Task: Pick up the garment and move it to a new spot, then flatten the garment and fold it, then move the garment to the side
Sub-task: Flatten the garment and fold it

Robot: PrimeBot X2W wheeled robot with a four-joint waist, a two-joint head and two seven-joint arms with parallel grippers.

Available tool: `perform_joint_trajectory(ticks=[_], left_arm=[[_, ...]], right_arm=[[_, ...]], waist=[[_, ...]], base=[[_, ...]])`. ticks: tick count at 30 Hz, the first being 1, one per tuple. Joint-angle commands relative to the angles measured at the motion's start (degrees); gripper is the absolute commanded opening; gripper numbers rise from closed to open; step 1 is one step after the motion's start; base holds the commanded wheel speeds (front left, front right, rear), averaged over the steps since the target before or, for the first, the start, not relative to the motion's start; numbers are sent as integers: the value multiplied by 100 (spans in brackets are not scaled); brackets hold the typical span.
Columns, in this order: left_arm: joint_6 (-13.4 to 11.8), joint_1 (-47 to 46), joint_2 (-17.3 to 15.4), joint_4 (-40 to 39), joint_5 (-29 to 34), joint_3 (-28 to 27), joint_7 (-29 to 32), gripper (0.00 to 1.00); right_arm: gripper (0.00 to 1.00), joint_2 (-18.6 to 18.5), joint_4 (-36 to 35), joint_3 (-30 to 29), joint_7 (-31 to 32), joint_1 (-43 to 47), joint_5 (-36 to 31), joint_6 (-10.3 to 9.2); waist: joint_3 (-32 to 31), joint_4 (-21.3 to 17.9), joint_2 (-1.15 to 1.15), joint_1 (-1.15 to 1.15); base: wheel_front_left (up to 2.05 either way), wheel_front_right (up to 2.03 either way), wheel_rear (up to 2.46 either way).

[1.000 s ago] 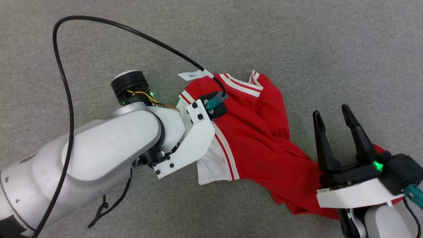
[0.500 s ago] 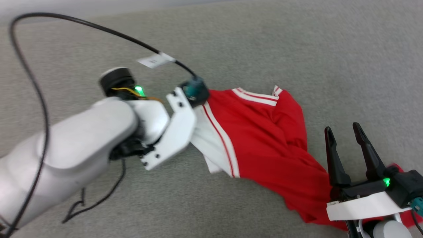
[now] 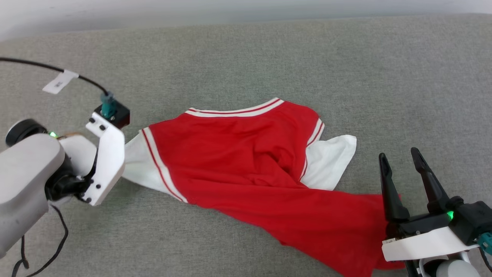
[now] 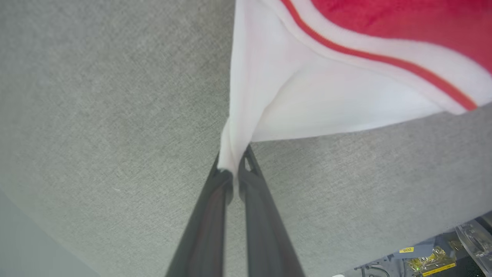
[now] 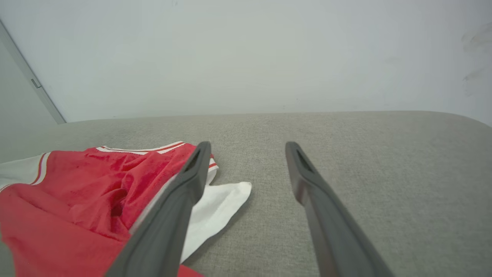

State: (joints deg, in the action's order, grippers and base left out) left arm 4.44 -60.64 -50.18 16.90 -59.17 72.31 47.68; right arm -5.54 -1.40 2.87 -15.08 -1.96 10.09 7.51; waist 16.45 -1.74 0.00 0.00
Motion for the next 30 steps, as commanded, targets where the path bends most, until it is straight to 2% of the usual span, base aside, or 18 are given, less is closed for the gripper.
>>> perform_joint_trajectory(ticks=[1,5,6,7,8,14,17,21,26,27,30], left_arm=[[-57,131,-47,106,2,13,-18,0],[-87,302,63,341,-67,-9,-206,0],[-77,306,104,394,-48,-43,-336,13],[-76,315,161,425,-13,-72,-475,87],[-70,332,213,452,12,-79,-598,100],[-102,347,352,365,331,-304,-1805,100],[-294,440,276,156,621,-462,-2656,100],[-923,660,268,-189,1012,-751,-3939,100],[-1825,1184,284,-572,1059,-1179,-5203,100],[-1825,1184,284,-572,1059,-1179,-5203,100],[-2334,1526,292,-752,1051,-1409,-5801,100]], right_arm=[[100,-52,22,30,-13,27,4,-4],[100,-71,53,43,-13,2,17,-4],[100,-79,65,35,-13,12,18,-4],[100,-90,69,9,-13,18,12,-4],[100,-106,68,-23,-13,16,1,-4],[100,-350,-75,-273,-13,-153,-104,-4],[100,-597,-190,-399,-13,-330,-141,-4],[100,-1115,-214,-392,188,-729,-111,-4],[100,-1932,-160,110,1139,-1387,142,-5],[100,-1932,-160,110,1139,-1387,142,-5],[100,-2593,-80,847,2145,-1807,605,-4]], waist=[[54,-48,0,0],[81,-103,0,0],[65,-106,0,0],[34,-103,0,0],[-8,-95,0,0],[-368,12,0,0],[-539,79,0,0],[-688,193,0,0],[-738,306,0,0],[-738,306,0,0],[-697,369,0,0]], base=[[0,0,0],[0,0,0],[0,0,0],[0,0,0],[0,0,0],[0,0,0],[0,0,0],[0,0,0],[0,0,0],[0,0,0],[0,0,0]])
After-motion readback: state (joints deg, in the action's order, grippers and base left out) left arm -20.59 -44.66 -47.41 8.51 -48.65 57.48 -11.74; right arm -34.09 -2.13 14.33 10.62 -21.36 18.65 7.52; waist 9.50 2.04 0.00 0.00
